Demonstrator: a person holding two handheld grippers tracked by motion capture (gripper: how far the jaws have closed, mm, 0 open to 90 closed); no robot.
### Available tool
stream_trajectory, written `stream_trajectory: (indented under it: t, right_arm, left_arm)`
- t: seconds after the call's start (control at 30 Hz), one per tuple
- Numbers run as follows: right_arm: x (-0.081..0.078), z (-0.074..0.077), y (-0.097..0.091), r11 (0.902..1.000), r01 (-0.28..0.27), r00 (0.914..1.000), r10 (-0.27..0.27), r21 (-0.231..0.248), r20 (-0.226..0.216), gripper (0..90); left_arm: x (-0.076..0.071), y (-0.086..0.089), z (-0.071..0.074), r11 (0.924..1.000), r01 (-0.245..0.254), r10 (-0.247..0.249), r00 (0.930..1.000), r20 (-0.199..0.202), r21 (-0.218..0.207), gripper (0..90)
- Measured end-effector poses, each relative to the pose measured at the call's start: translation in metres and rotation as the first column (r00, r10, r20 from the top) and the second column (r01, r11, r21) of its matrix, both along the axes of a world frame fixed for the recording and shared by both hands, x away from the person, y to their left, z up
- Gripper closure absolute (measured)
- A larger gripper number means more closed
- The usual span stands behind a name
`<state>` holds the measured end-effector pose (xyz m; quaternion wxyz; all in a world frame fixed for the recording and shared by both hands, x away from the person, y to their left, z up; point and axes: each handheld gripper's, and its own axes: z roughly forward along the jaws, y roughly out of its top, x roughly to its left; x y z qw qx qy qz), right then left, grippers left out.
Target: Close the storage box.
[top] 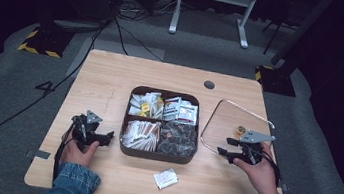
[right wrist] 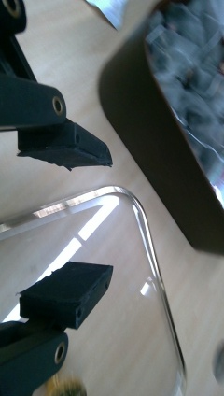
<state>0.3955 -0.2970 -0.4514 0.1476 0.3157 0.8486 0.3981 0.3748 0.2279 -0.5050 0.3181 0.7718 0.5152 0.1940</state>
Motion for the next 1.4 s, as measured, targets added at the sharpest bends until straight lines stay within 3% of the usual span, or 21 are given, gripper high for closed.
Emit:
stream_trajectory:
  t: [0.03, 0.3, 0.33, 0.43, 0.47, 0.53, 0.63, 0.87, 0.97, 1.17, 1.23, 1.3, 1.33, 1.4]
  right_arm:
    - [0.002, 0.002, -0.003, 0.9998, 0.019, 0.9996, -0.019, 0.007, 0.019, 41.0]
    - [0.015, 0.004, -0.028, 0.9903, 0.138, 0.9898, -0.138, 0.014, 0.034, 41.1]
    - [0.019, 0.001, -0.033, 0.9851, 0.172, 0.9844, -0.172, 0.002, 0.038, 41.1]
    - [0.023, -0.001, -0.038, 0.9804, 0.197, 0.9795, -0.197, 0.001, 0.042, 41.4]
    - [0.027, -0.002, -0.042, 0.9728, 0.231, 0.9718, -0.231, 0.006, 0.045, 41.5]
    - [0.029, -0.003, -0.044, 0.9705, 0.241, 0.9693, -0.241, 0.009, 0.047, 41.7]
    - [0.037, -0.009, -0.050, 0.9598, 0.281, 0.9583, -0.281, 0.009, 0.054, 42.0]
    - [0.054, -0.026, -0.065, 0.9431, 0.332, 0.9427, -0.332, 0.007, 0.028, 43.6]
    - [0.059, -0.032, -0.067, 0.9432, 0.332, 0.9429, -0.332, 0.014, 0.022, 45.1]
    - [0.067, -0.042, -0.059, 0.9517, 0.307, 0.9517, -0.307, -0.006, 0.013, 48.6]
    - [0.070, -0.047, -0.056, 0.9522, 0.305, 0.9524, -0.304, -0.023, 0.021, 53.6]
    - [0.069, -0.047, -0.055, 0.9502, 0.310, 0.9505, -0.310, -0.028, 0.024, 55.6]
    - [0.069, -0.047, -0.056, 0.9455, 0.325, 0.9456, -0.324, -0.024, 0.029, 58.5]
    - [0.069, -0.048, -0.057, 0.9456, 0.325, 0.9455, -0.325, -0.012, 0.024, 58.8]
  left_arm:
    - [0.000, 0.000, 0.000, 1.0000, 0.000, 0.000, 1.0000, 0.000, 0.000, 15.1]
    - [0.000, 0.000, 0.000, 1.0000, -0.004, 0.004, 1.0000, -0.001, 0.000, 15.1]
    - [0.000, 0.000, 0.000, 1.0000, -0.005, 0.005, 1.0000, -0.001, -0.001, 15.1]
    - [0.000, 0.000, 0.000, 1.0000, -0.005, 0.005, 1.0000, -0.001, 0.000, 15.1]
    - [0.000, 0.000, 0.000, 1.0000, -0.005, 0.005, 1.0000, 0.000, 0.000, 15.1]
    - [0.000, 0.000, 0.000, 1.0000, -0.005, 0.005, 1.0000, 0.000, 0.000, 15.1]
    - [0.000, 0.000, 0.000, 1.0000, -0.005, 0.005, 1.0000, -0.001, -0.001, 15.1]
    - [0.000, 0.000, 0.000, 1.0000, -0.008, 0.008, 1.0000, 0.001, 0.002, 15.3]
    - [-0.001, 0.000, 0.000, 1.0000, -0.007, 0.007, 1.0000, 0.002, 0.006, 15.6]
    - [-0.001, 0.000, 0.000, 1.0000, -0.006, 0.006, 1.0000, 0.001, 0.005, 15.6]
    - [-0.001, 0.000, 0.000, 1.0000, -0.006, 0.006, 1.0000, 0.001, 0.005, 15.6]
    - [-0.001, 0.000, 0.000, 1.0000, -0.007, 0.007, 1.0000, 0.001, 0.005, 15.6]
    - [-0.001, 0.000, 0.000, 1.0000, -0.006, 0.006, 1.0000, 0.001, 0.005, 15.6]
    - [-0.001, 0.000, 0.000, 1.0000, -0.006, 0.006, 1.0000, 0.001, 0.006, 15.6]
